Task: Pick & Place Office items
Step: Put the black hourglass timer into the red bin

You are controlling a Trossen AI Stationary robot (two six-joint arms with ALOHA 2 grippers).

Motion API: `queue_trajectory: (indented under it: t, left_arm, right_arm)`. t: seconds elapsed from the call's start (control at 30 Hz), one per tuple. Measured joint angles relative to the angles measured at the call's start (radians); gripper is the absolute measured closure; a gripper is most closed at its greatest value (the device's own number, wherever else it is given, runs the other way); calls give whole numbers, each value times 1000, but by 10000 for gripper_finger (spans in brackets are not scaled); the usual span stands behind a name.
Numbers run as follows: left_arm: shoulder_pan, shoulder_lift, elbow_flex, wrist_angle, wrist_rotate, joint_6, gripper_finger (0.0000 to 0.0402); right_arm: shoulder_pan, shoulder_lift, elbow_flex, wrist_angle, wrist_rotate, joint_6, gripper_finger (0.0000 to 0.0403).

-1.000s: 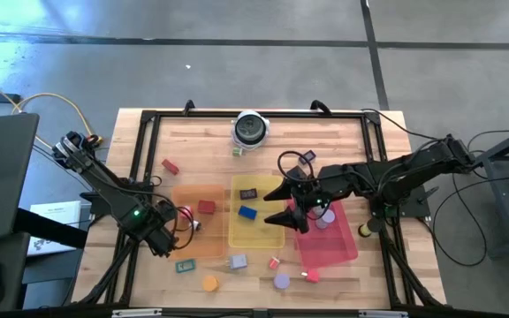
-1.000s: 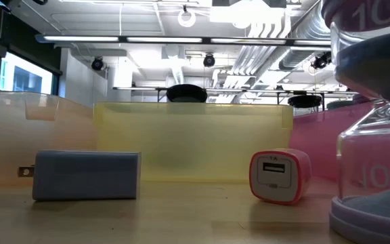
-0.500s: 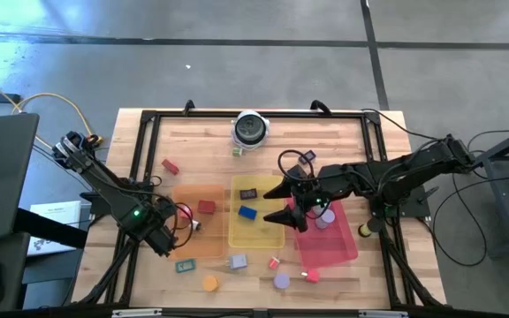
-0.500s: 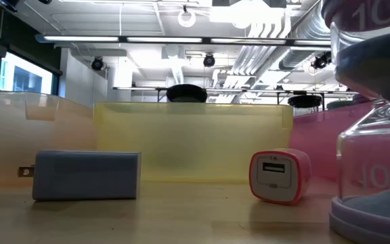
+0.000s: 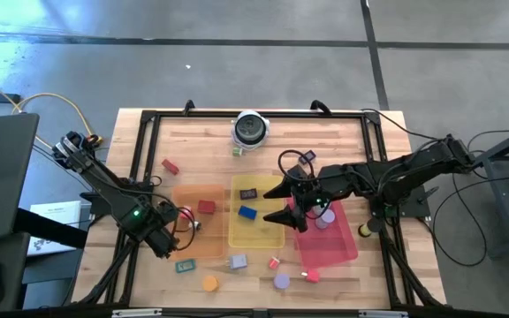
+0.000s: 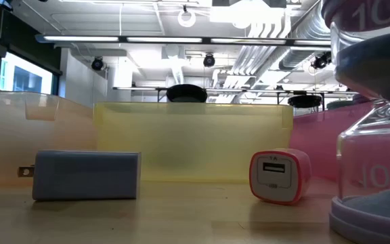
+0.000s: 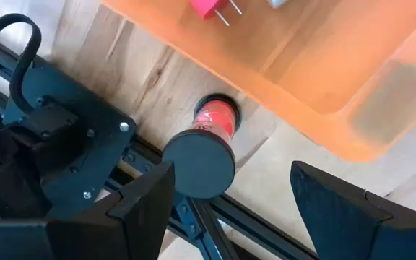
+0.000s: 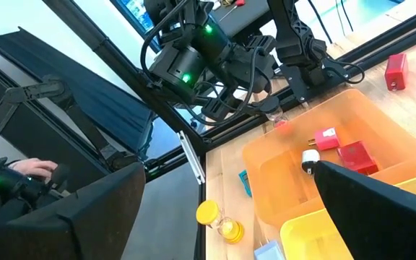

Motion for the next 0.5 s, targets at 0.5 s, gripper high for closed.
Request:
queue_trajectory:
  t: [0.5]
  left_arm:
    - [0,0,0,23,-1,20,136]
  right_arm:
    - [0,0,0,0,0,-3,9]
